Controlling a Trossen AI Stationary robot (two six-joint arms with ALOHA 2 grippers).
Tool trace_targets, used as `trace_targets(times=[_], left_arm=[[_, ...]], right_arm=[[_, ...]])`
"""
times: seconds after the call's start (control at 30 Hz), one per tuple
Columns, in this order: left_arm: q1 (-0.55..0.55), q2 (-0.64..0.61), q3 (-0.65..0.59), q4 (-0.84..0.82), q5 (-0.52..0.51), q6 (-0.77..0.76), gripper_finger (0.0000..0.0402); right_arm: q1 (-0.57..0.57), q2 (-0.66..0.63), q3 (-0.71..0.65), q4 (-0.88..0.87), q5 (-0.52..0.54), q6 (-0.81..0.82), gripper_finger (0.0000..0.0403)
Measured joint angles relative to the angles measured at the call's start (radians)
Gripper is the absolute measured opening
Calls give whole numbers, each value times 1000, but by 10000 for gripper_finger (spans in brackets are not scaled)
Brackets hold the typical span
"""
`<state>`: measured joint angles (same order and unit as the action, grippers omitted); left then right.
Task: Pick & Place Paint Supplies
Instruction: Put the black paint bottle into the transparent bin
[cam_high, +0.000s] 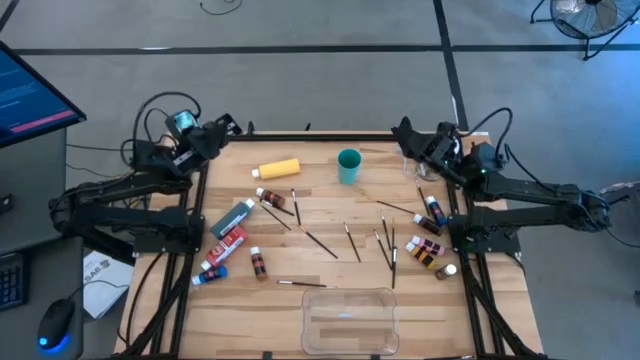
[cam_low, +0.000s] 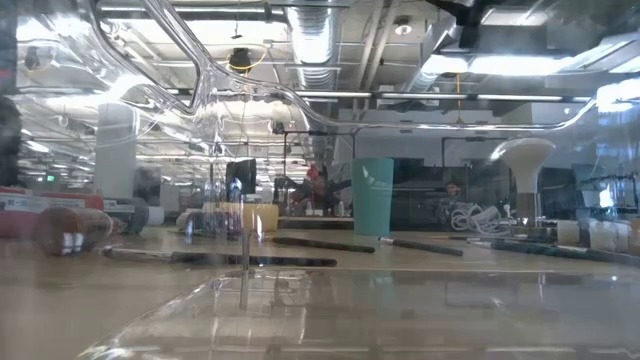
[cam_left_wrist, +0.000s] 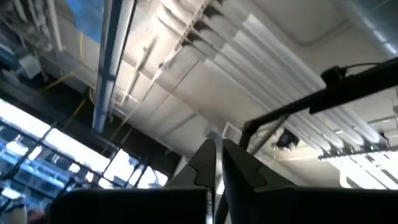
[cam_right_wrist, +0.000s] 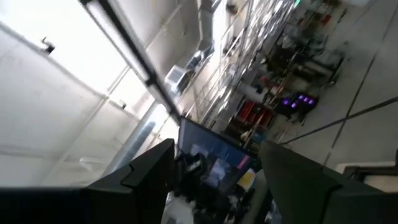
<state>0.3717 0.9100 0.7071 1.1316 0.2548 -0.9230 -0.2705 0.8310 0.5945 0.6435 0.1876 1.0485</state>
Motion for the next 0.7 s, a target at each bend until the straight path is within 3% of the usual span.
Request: trace_targets(times=[0.2,0.4,0.7], left_arm=[[0,0,0,-89,112,-2,2],[0,0,0,-171,113,-1,2],[-54,44,0,-234,113,3,2]], right_arm=[[2,0,4,48,-223,17,232],[52,-1,42,-9,-455,81,232],[219,0,55,-248,-572,159,232]])
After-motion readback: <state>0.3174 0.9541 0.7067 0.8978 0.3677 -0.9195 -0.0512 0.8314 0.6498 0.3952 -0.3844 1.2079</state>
